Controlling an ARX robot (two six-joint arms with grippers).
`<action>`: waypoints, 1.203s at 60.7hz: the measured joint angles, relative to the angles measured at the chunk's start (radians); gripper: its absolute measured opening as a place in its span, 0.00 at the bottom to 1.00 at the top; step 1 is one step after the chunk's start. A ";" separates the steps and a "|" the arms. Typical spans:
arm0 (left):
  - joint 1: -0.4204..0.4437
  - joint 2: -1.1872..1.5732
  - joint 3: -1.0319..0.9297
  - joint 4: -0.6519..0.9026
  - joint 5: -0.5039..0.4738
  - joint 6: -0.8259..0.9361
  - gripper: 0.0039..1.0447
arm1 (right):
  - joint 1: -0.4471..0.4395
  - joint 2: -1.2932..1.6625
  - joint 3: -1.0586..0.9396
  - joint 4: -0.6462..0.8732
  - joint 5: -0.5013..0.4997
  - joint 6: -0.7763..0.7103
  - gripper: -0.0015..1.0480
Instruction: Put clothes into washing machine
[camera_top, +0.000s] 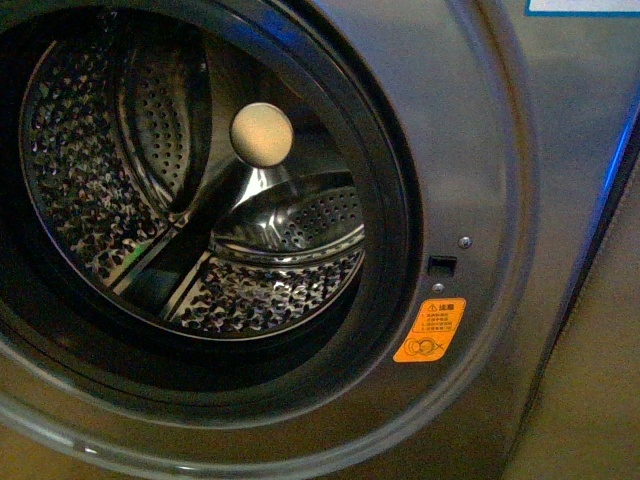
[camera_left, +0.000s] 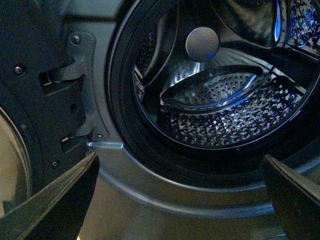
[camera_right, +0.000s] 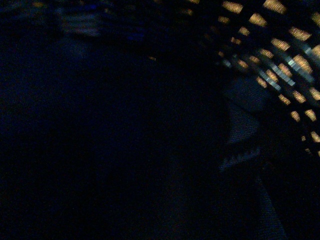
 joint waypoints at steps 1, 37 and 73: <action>0.000 0.000 0.000 0.000 0.000 0.000 0.94 | 0.000 0.003 0.000 0.000 0.000 0.000 0.93; 0.000 0.000 0.000 0.000 0.000 0.000 0.94 | -0.014 0.101 0.057 0.003 0.008 -0.028 0.93; 0.000 0.000 0.000 0.000 0.000 0.000 0.94 | -0.043 0.122 0.059 0.099 0.030 -0.001 0.39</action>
